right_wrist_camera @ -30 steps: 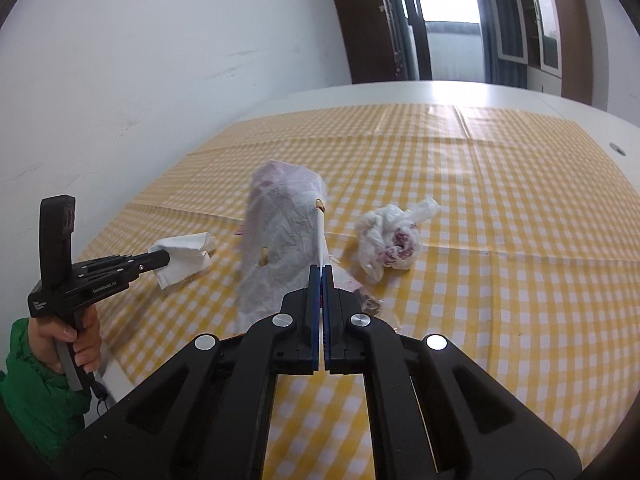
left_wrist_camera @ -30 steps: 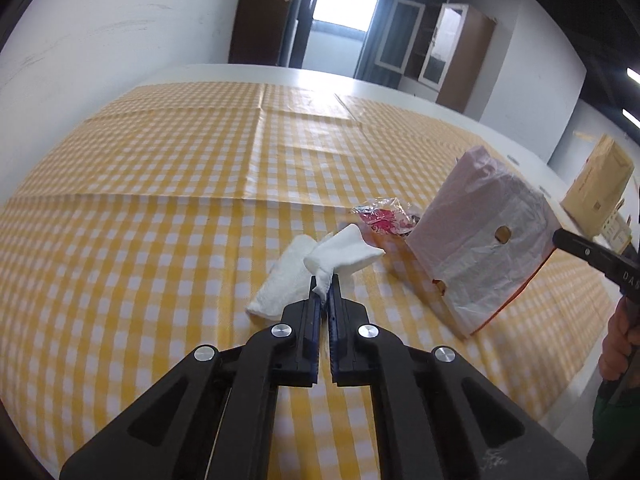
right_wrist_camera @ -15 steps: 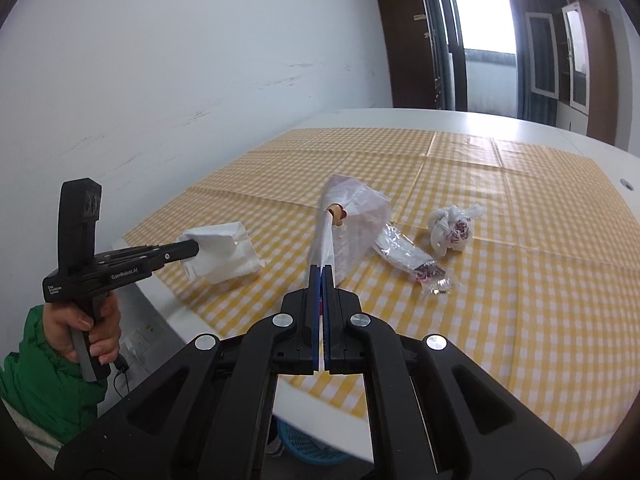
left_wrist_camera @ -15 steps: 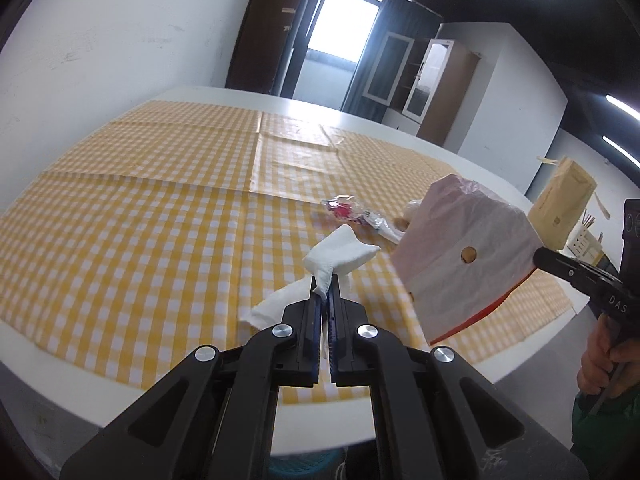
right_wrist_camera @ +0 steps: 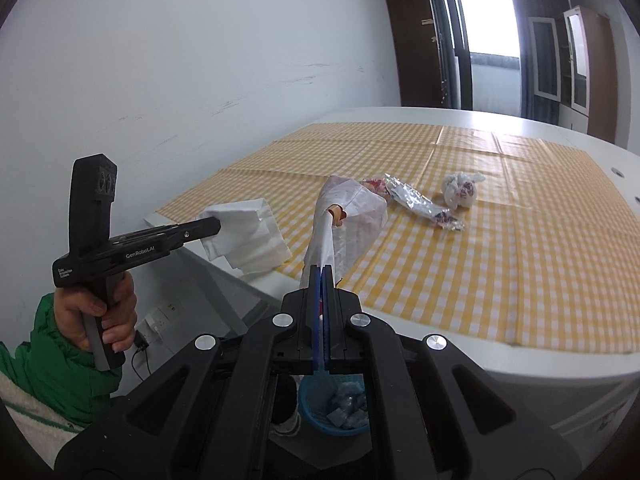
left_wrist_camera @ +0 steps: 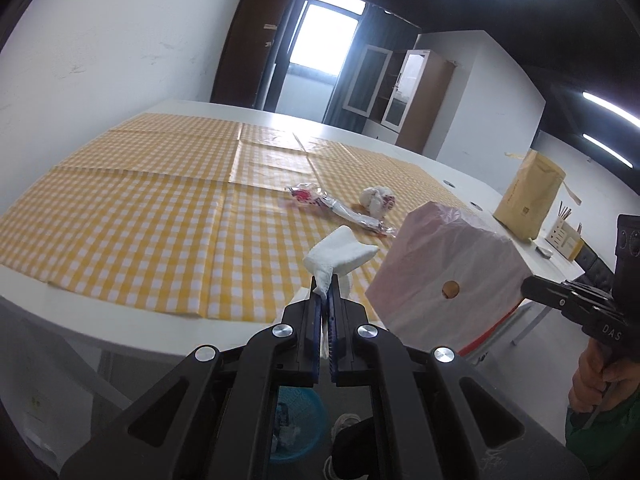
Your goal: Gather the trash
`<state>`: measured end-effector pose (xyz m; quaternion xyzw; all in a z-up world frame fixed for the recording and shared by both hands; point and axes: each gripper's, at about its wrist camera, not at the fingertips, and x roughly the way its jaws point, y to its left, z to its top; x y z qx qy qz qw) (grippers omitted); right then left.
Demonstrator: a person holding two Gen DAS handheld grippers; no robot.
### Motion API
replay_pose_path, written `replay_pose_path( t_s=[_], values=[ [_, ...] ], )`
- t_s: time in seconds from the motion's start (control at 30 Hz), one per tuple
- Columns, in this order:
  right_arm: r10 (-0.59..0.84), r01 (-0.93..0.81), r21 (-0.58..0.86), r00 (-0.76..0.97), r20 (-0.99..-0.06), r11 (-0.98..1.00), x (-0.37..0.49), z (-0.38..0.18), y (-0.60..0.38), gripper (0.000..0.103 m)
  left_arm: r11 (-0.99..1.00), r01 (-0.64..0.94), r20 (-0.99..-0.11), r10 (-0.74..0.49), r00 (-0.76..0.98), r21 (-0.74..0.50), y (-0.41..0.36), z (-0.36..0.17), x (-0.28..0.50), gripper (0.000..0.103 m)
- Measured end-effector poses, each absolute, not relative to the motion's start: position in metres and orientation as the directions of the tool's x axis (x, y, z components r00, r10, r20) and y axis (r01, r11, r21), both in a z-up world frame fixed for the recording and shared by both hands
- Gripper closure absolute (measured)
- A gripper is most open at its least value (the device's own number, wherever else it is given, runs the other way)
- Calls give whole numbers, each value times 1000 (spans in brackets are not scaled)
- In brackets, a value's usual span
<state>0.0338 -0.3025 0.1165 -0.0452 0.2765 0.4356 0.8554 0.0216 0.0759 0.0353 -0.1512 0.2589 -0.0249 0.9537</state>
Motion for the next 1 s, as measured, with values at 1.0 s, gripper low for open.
replay_pose_path(
  t_s=[1.0],
  values=[
    [696, -787, 170, 395, -599, 593, -53, 47, -328, 103, 968, 20, -553, -161, 818, -252, 39, -18, -49, 101]
  ],
)
